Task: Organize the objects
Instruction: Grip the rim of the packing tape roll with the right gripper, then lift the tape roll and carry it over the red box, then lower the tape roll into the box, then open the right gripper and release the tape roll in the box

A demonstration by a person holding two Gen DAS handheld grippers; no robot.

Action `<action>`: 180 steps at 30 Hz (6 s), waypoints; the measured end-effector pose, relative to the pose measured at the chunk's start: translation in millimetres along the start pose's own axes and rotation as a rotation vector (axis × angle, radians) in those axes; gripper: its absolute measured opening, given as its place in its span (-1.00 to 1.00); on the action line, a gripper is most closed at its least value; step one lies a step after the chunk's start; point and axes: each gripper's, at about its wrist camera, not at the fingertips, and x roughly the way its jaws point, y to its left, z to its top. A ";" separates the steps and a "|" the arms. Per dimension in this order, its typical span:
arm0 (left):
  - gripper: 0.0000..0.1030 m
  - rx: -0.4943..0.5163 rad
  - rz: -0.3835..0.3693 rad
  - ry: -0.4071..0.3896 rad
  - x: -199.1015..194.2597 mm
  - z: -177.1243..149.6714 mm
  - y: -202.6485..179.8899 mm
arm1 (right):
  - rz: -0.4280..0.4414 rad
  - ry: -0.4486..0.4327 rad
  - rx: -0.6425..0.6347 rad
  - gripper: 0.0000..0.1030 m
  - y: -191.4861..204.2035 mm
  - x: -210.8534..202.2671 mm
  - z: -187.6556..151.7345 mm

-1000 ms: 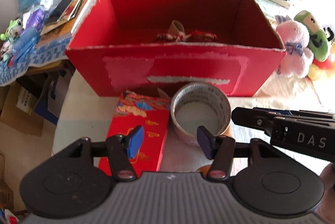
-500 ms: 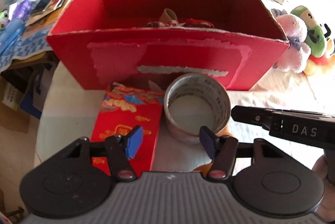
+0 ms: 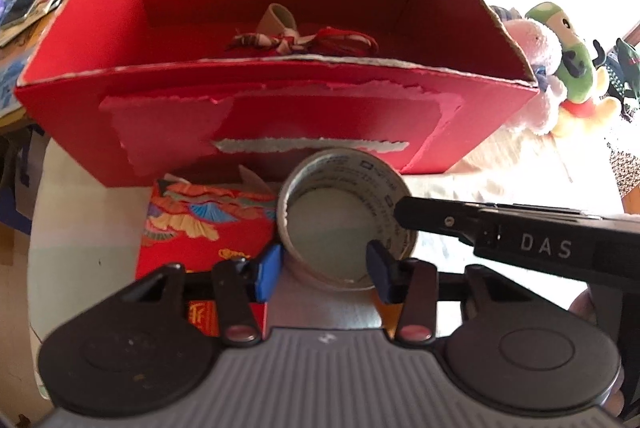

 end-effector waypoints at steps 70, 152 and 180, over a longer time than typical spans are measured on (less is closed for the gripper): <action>-0.58 0.134 -0.090 -0.288 -114.7 68.8 -55.5 | -0.017 -0.315 -0.156 -0.68 23.7 -110.8 68.9; -0.41 -0.047 0.117 -0.162 -13.4 120.7 94.1 | -0.146 0.294 -0.040 -0.67 79.7 141.6 144.7; -0.07 0.020 0.094 -0.196 -20.6 117.6 72.1 | -0.161 0.082 -0.027 -0.61 53.2 61.8 114.9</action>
